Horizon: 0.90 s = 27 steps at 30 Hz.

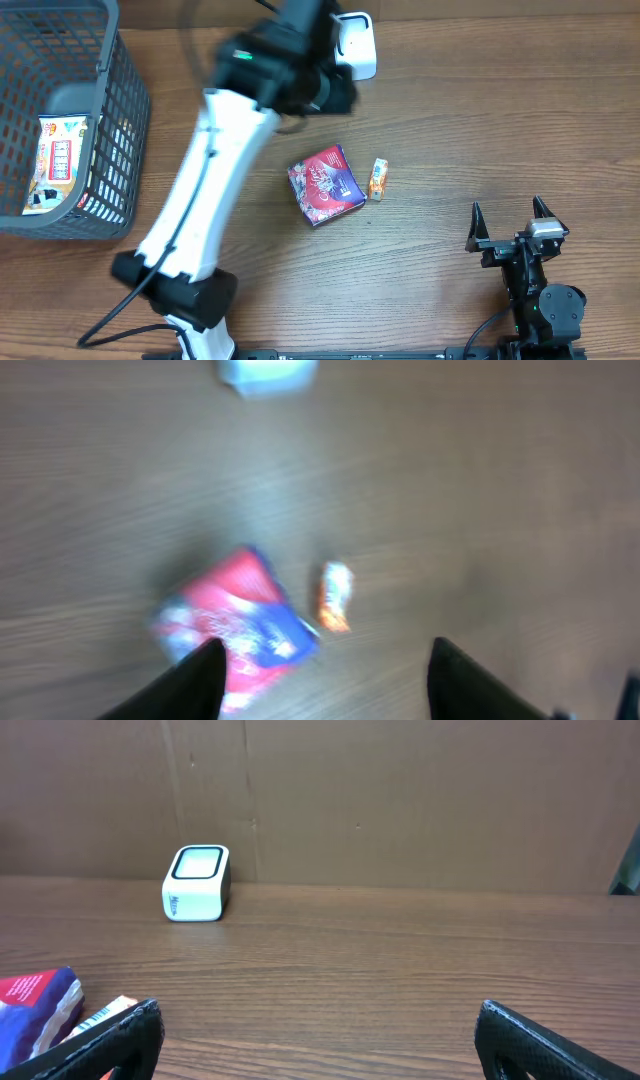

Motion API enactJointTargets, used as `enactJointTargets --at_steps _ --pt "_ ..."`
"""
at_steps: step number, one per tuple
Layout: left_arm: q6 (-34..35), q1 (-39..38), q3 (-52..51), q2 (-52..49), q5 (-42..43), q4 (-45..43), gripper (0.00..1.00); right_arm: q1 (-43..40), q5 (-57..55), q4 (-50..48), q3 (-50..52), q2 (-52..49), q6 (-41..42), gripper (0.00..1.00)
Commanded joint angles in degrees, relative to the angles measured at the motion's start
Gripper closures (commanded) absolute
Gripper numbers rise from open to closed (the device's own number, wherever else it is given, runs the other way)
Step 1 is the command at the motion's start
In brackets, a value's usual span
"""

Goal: Scan the item barcode
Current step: 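Carry the orange packet past the scanner and drop it on the table, then reach the left gripper into the basket and grasp the white-gold tube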

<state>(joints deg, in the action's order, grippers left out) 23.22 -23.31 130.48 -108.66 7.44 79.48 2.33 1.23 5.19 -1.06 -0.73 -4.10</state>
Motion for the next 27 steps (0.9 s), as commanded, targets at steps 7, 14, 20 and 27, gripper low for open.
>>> enactJointTargets --at_steps 7,14,20,27 --pt "-4.4 23.2 22.5 6.8 -12.2 8.4 0.0 0.1 -0.3 -0.4 0.6 0.6 0.0 0.0" --pt "-4.4 47.7 22.5 7.8 -12.3 7.9 0.0 0.1 -0.3 -0.4 0.6 0.6 0.0 0.0" --pt "-4.4 60.7 21.0 2.2 -8.4 8.9 0.0 0.1 -0.3 -0.4 0.6 0.6 0.0 0.0" --pt "-7.8 62.0 20.6 -7.2 -8.0 9.2 0.0 0.1 -0.3 -0.4 0.6 0.6 0.0 0.0"
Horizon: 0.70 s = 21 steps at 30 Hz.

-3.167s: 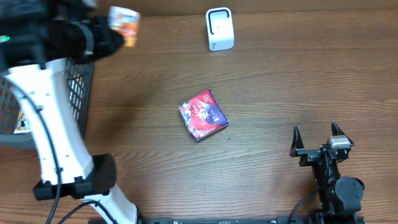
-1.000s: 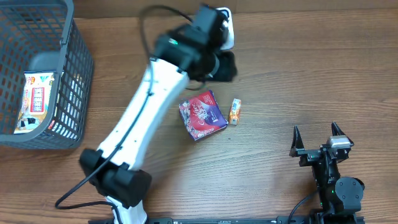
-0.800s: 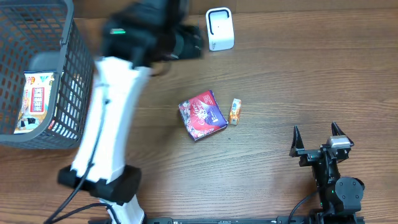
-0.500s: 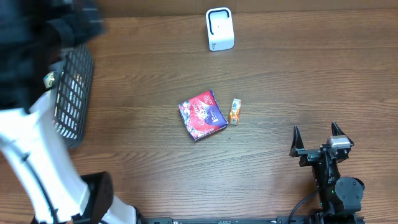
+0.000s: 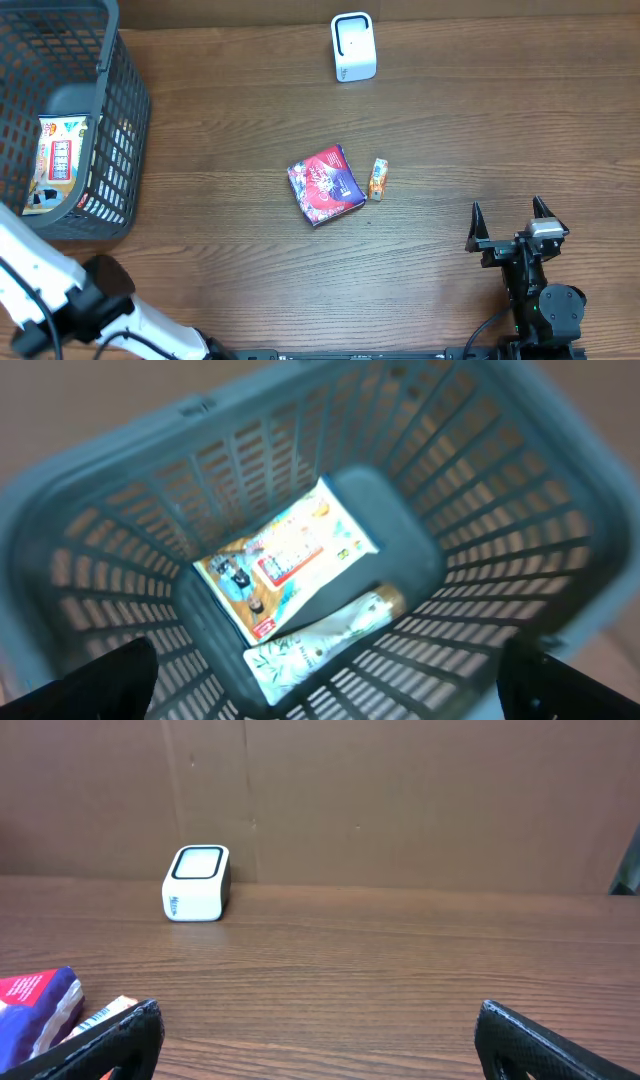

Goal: Scan the item barcode
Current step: 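Reach the left gripper into the basket and grasp the white-gold tube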

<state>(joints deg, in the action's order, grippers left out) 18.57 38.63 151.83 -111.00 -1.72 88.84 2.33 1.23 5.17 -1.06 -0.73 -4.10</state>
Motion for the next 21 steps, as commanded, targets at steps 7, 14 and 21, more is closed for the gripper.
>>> enactJointTargets --at_steps 7,14,21 --pt "-4.4 0.0 -0.7 -14.4 1.2 0.6 0.0 0.1 -0.3 -0.3 0.6 0.6 0.0 0.0" --pt "-9.4 0.0 -0.7 -23.6 1.3 5.1 0.0 0.1 -0.3 -0.3 0.6 0.6 -0.1 0.0" --pt "-14.0 0.0 -0.7 -31.1 5.2 8.0 0.04 0.1 -0.3 -0.4 0.6 0.6 0.0 0.0"
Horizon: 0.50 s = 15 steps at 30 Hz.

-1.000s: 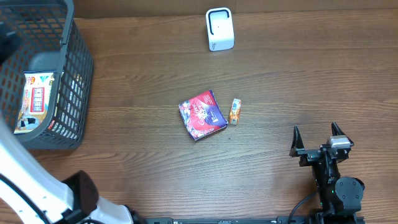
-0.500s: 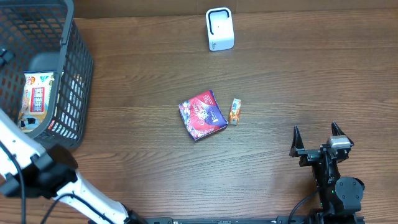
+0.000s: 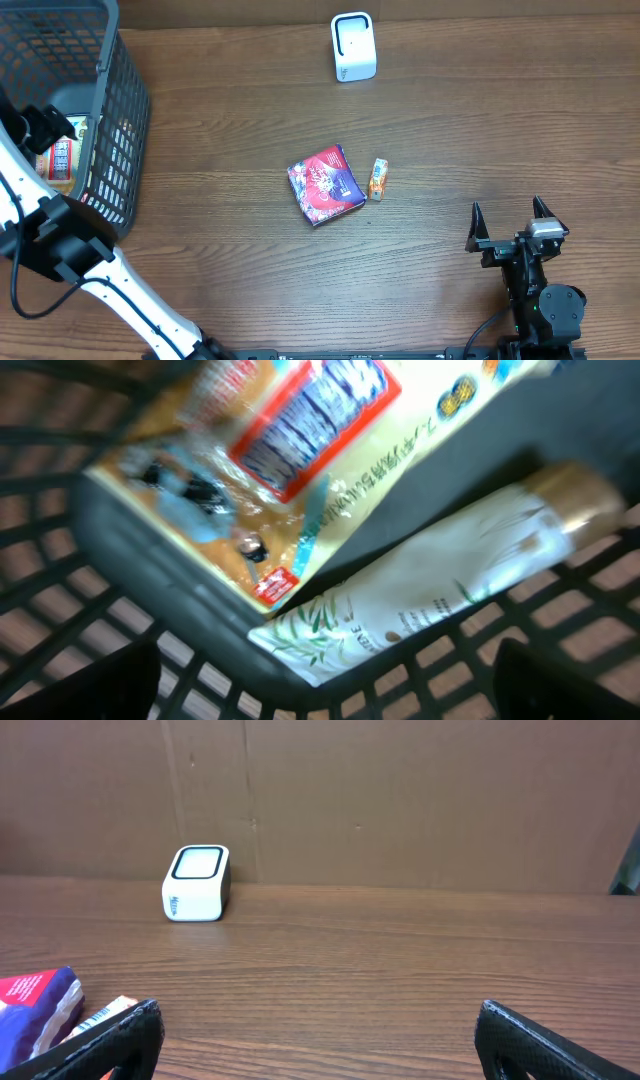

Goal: Scan the item barcode
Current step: 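Reach the left gripper into the basket and grasp the white-gold tube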

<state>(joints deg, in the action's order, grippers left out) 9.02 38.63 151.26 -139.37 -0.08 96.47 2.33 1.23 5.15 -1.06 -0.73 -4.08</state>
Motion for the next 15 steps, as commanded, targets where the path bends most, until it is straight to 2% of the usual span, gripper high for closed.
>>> enactJointTargets --at_steps 1,4,9,15 --pt "-6.2 -0.1 -0.4 -3.8 6.3 0.4 0.04 0.1 -0.3 -0.3 0.6 0.6 -0.1 0.0" --pt "-8.0 -0.3 -1.2 -5.3 10.7 0.4 0.05 0.1 -0.3 -0.3 0.6 0.6 -0.1 0.0" --pt "-9.9 -1.8 -1.3 -7.0 10.7 0.4 0.09 0.1 -0.3 -0.3 0.6 0.6 -0.1 0.0" --pt "-10.5 -4.2 -3.8 -7.3 8.7 0.1 0.08 0.1 -0.3 -0.3 0.6 0.6 -0.1 0.0"
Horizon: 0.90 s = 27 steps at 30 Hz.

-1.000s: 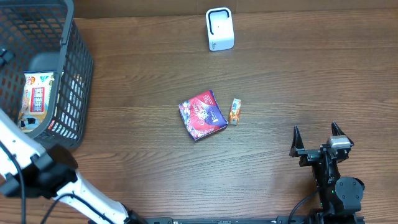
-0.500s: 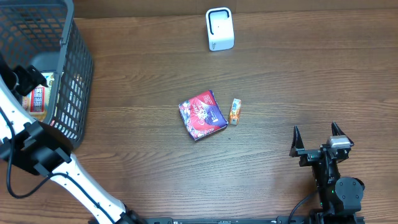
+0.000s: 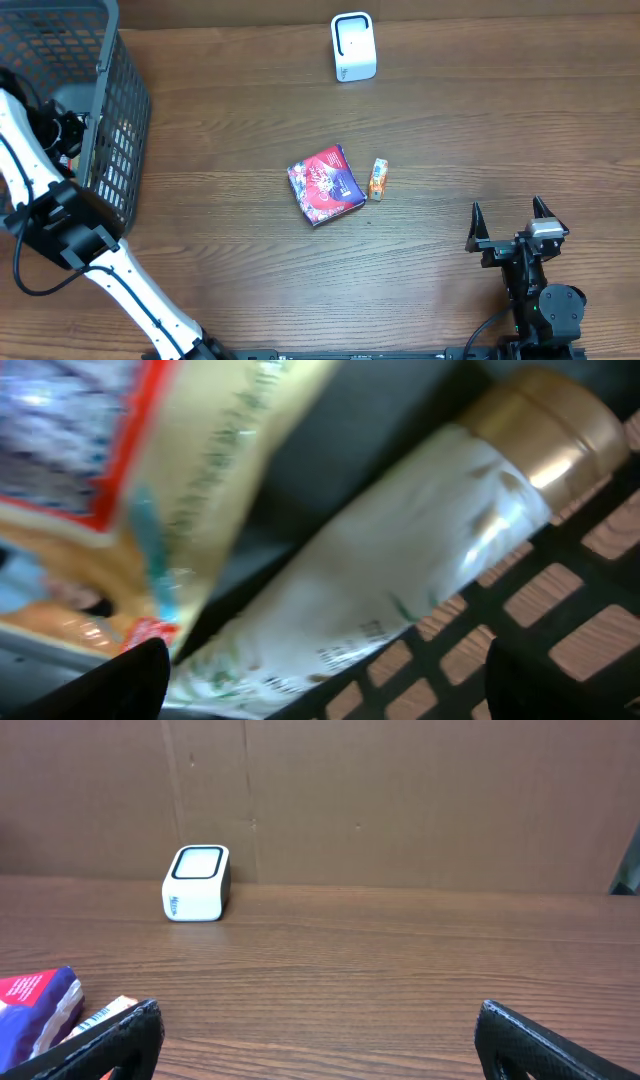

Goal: Scan the item barcode
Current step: 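Reach the left gripper into the basket and grasp the white-gold tube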

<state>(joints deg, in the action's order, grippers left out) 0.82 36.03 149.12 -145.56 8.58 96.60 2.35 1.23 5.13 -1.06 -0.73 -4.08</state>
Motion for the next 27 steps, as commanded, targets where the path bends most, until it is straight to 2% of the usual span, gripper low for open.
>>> enactJointTargets --at_steps 1,13,14,15,18,22,24,27 --pt "-2.8 -1.9 -2.3 -1.1 -0.1 0.0 0.08 0.0 -0.3 -0.3 0.6 0.6 -0.1 0.0" --pt "-3.4 -2.5 -12.6 -1.1 -5.4 -3.1 0.08 0.0 -0.3 -0.3 0.6 0.6 -0.1 0.0" --pt "-3.4 -2.5 -13.4 -1.1 -5.4 -3.7 0.11 0.0 -0.3 -0.3 0.6 0.6 -0.1 0.0" --pt "-3.4 -2.5 -13.9 -1.1 -5.4 -4.0 0.15 0.0 -0.3 -0.3 0.6 0.6 -0.1 0.0" --pt "-3.3 -2.5 -14.7 -1.1 -5.4 -4.8 0.5 0.1 -0.3 -0.3 0.6 0.6 -0.1 0.0" --pt "-0.7 -2.4 -13.7 -1.0 -5.2 -4.5 0.86 0.1 -0.3 -0.3 0.6 0.6 -0.1 0.0" --pt "-0.3 -2.4 -12.3 -1.0 -5.1 -3.5 0.96 0.0 -0.3 -0.3 0.6 0.6 -0.1 0.0" --pt "1.1 -2.4 -7.8 -1.0 -5.1 -0.8 0.96 0.0 -0.3 -0.3 0.6 0.6 -0.1 0.0"
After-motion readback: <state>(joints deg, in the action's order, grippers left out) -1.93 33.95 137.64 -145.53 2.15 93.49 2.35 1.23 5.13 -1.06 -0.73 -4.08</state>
